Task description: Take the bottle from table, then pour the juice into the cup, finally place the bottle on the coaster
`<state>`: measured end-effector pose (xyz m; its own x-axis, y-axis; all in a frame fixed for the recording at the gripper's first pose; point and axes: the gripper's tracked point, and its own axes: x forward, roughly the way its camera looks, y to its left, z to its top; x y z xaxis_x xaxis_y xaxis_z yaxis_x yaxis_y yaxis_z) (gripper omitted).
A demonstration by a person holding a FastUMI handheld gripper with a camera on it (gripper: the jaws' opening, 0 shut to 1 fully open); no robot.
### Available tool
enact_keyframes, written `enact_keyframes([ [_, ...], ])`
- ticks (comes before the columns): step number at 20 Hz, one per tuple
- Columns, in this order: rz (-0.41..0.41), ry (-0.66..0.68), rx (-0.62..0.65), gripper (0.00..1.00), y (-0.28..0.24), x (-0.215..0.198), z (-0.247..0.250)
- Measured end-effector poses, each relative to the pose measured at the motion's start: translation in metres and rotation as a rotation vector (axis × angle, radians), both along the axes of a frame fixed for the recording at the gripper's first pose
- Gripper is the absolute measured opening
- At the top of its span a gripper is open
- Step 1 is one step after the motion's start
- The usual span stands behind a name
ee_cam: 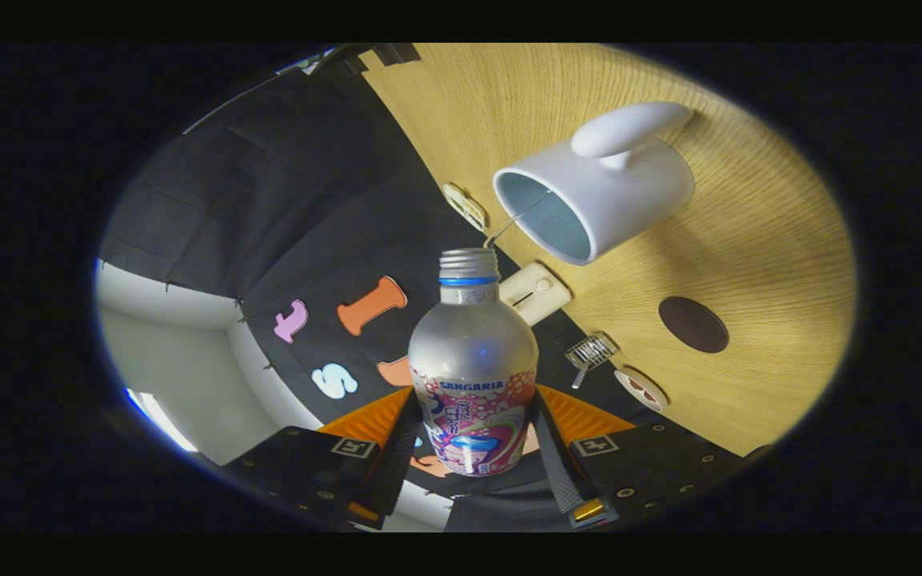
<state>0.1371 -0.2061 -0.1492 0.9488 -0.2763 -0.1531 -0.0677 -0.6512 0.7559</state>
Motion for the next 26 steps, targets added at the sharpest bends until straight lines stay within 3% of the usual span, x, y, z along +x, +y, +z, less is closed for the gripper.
enact_keyframes([
  [18,-0.043,-0.098,0.08,0.74,-0.009,0.014,0.001],
  [26,-0.11,-0.132,0.143,0.74,-0.017,0.011,-0.009],
])
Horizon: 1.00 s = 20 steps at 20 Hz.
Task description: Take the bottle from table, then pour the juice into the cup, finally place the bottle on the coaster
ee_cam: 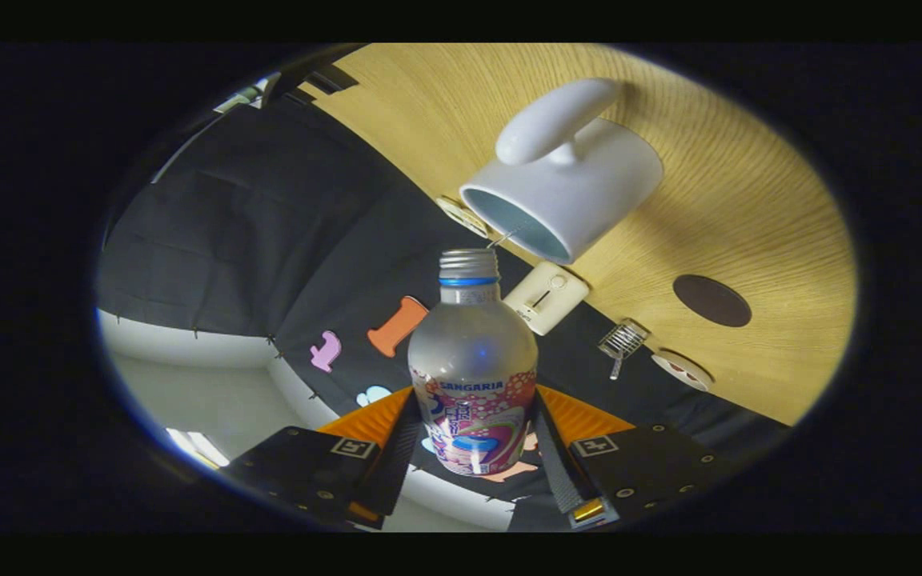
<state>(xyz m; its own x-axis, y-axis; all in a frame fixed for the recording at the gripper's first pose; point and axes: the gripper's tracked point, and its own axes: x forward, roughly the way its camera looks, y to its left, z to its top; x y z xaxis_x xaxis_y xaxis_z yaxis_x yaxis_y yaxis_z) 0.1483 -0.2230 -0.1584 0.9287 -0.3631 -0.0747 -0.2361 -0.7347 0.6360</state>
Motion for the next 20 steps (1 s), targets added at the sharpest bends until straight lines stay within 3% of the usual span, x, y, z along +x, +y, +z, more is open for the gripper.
enact_keyframes([
  [9,-0.023,-0.034,-0.055,0.74,0.001,0.011,0.002],
  [20,0.164,0.222,-0.522,0.74,0.037,0.009,-0.031],
])
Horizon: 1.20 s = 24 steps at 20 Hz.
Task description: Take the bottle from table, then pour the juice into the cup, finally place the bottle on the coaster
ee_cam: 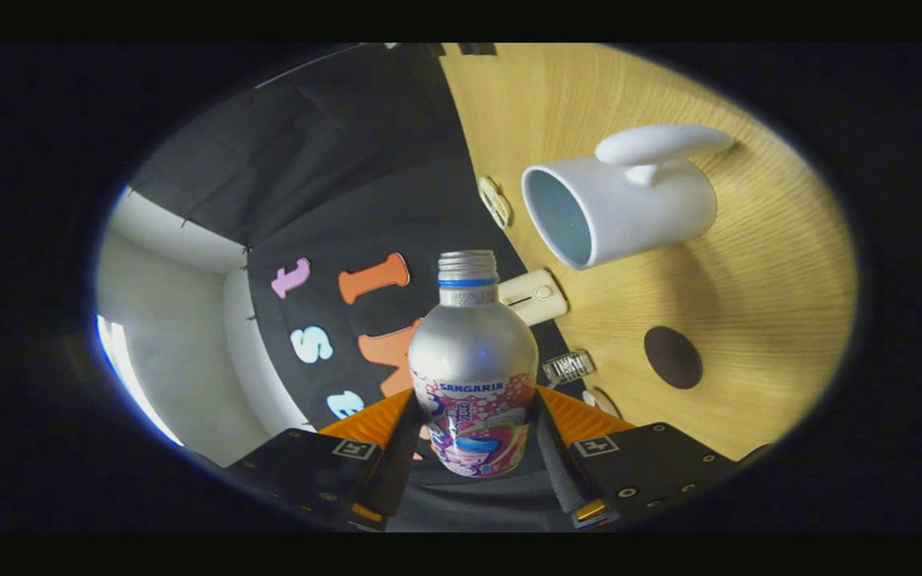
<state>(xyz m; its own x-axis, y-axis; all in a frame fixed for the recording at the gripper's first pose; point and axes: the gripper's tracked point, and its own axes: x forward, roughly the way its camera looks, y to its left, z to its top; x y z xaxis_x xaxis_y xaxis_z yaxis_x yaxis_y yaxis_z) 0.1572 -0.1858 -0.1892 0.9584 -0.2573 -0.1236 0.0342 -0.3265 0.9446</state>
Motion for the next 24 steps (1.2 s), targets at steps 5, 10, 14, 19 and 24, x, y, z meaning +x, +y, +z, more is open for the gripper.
enact_keyframes([
  [5,0.107,0.113,-0.415,0.74,0.018,0.007,-0.005],
  [10,0.179,0.17,-0.784,0.74,0.034,0.032,0.01],
  [14,0.22,0.252,-1.072,0.74,0.037,0.043,0.007],
  [19,0.22,0.279,-1.311,0.74,0.036,0.056,0.011],
  [24,0.29,0.388,-1.533,0.74,0.042,0.063,-0.003],
])
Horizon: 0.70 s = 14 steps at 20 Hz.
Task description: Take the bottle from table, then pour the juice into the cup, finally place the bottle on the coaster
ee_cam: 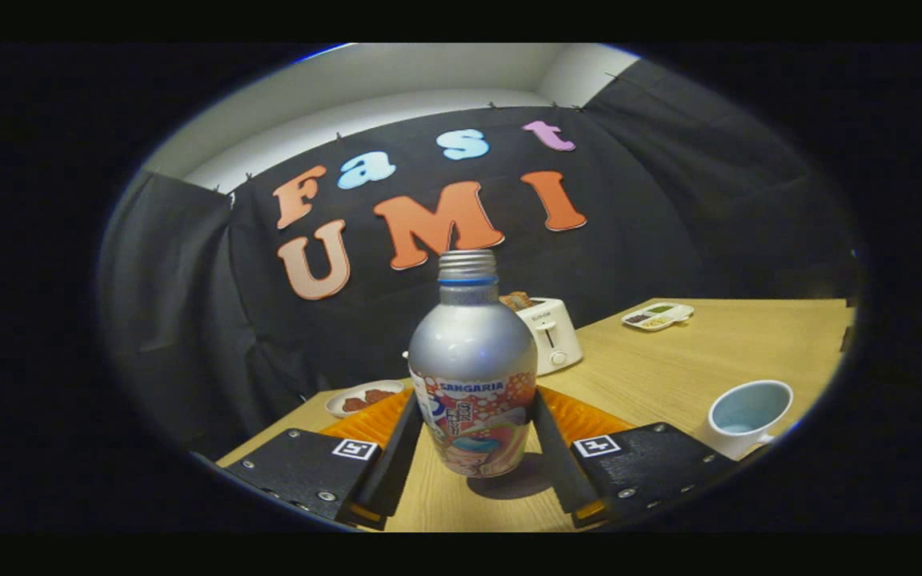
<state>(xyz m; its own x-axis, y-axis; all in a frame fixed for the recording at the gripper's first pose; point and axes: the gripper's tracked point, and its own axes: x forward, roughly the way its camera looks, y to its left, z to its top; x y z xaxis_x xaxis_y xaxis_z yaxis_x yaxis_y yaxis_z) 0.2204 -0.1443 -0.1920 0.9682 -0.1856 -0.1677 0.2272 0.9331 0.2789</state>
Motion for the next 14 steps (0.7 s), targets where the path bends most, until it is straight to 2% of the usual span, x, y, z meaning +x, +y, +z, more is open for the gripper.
enact_keyframes([
  [2,0.006,0.058,-0.094,0.74,0.001,0.005,-0.012],
  [5,0.038,0.113,-0.151,0.74,0.009,0.017,-0.03],
  [14,0.077,0.203,-0.182,0.74,0.023,0.019,-0.051],
])
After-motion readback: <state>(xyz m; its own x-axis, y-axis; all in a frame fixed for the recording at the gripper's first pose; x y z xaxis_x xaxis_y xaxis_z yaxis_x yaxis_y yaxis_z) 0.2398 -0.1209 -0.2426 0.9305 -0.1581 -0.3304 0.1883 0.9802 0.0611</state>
